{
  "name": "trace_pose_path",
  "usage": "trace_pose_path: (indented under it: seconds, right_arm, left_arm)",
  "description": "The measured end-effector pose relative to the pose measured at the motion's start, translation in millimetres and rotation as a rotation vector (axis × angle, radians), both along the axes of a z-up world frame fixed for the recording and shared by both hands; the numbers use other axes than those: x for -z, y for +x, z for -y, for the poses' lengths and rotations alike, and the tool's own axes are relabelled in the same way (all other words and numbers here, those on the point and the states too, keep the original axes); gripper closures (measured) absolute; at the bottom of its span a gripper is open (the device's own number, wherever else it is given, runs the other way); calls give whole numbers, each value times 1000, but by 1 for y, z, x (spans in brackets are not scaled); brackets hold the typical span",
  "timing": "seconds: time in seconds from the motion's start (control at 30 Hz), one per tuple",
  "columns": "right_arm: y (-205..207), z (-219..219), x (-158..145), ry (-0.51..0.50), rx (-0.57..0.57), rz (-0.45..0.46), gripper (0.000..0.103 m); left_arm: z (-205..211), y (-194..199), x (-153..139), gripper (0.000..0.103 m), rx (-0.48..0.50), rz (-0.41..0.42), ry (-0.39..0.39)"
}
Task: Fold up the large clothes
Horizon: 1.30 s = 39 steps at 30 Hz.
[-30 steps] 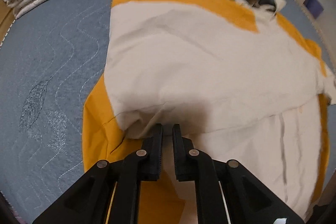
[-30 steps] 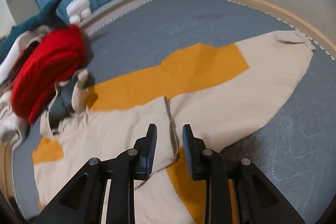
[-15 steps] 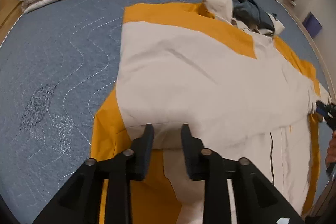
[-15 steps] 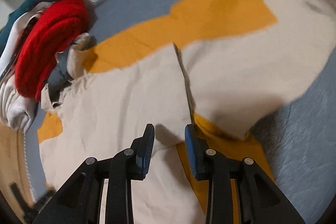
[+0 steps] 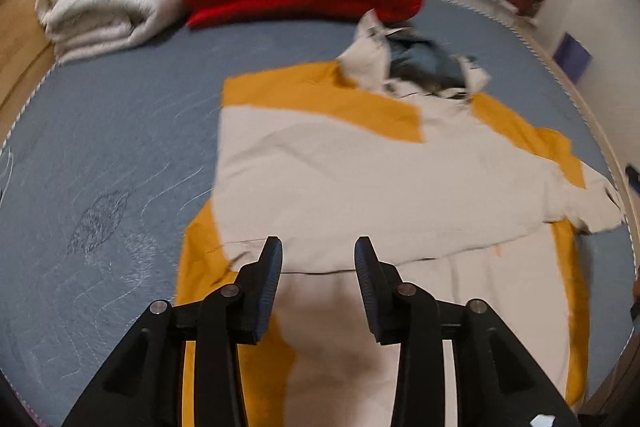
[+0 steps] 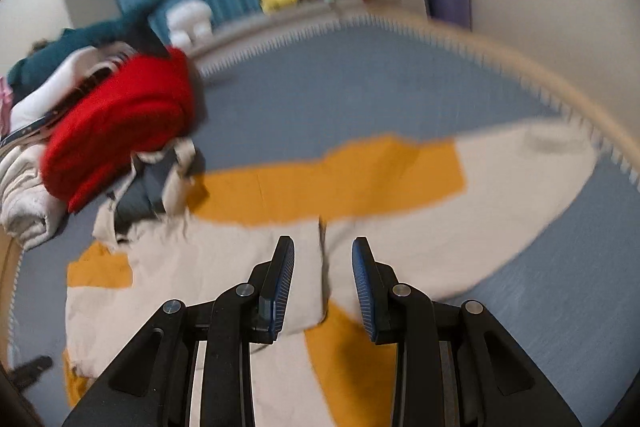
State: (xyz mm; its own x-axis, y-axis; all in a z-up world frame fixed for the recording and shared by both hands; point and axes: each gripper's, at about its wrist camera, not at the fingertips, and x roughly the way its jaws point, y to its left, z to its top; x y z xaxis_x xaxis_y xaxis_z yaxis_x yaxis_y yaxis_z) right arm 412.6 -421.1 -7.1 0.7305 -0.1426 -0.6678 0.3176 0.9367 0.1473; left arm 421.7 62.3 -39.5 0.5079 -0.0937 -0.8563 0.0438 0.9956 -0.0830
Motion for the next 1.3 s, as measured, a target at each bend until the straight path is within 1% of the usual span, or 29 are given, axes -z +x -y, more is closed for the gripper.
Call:
trace_pose_path:
  seconds: [0.07, 0.1, 0.2, 0.3, 0.33, 0.37, 0.43, 0.47, 0.53, 0.67, 0.77, 0.8, 0.9, 0.97, 1.03, 1.17, 1.3]
  right_arm:
    - [-9, 3, -15, -37, -7, 40, 71]
    - [-13, 6, -20, -44, -8, 54, 71]
    - [-27, 30, -30, -22, 10, 70, 71]
    - [-35, 59, -29, 15, 27, 59, 71]
    - [-38, 71, -28, 29, 37, 53, 71]
    - [-40, 83, -25, 41, 52, 46, 71]
    - [-44, 114, -15, 85, 57, 35, 60]
    - [-47, 128, -10, 92, 59, 36, 51]
    - [-51, 153, 1, 72, 104, 18, 50]
    - [-57, 203, 18, 102, 172, -15, 49]
    - [-63, 239, 34, 142, 230, -38, 49]
    - [-65, 251, 41, 165, 262, -45, 49]
    - [-69, 286, 69, 284, 336, -55, 49]
    - [-70, 305, 90, 367, 371, -57, 49]
    - [-71, 319, 106, 413, 412, -53, 49]
    - [-63, 343, 136, 518, 435, -11, 49]
    - [-49, 358, 160, 522, 431, -33, 49]
  left_arm:
    - [23, 2, -5, 68, 25, 30, 7]
    - [32, -4, -9, 68, 42, 45, 3]
    - [53, -19, -21, 68, 68, 96, -24]
    - [72, -34, -33, 68, 81, 157, -38]
    - [77, -37, -37, 65, 88, 179, -46]
    - [84, -39, -41, 60, 99, 201, -51]
    - [94, -42, -47, 56, 114, 247, -44]
    - [98, -43, -50, 55, 117, 262, -35]
    - [110, -44, -51, 55, 139, 280, -8]
    - [123, -44, -46, 54, 175, 291, 40]
    - [129, -41, -36, 54, 189, 250, 30]
    - [129, -40, -33, 54, 187, 236, 20]
    - [131, -34, -26, 54, 170, 201, -6]
    - [134, -33, -25, 54, 170, 207, 3]
    - [136, -33, -25, 54, 174, 213, 4]
    - [136, -32, -22, 53, 173, 217, 8]
    - [135, -33, -17, 53, 178, 210, 9]
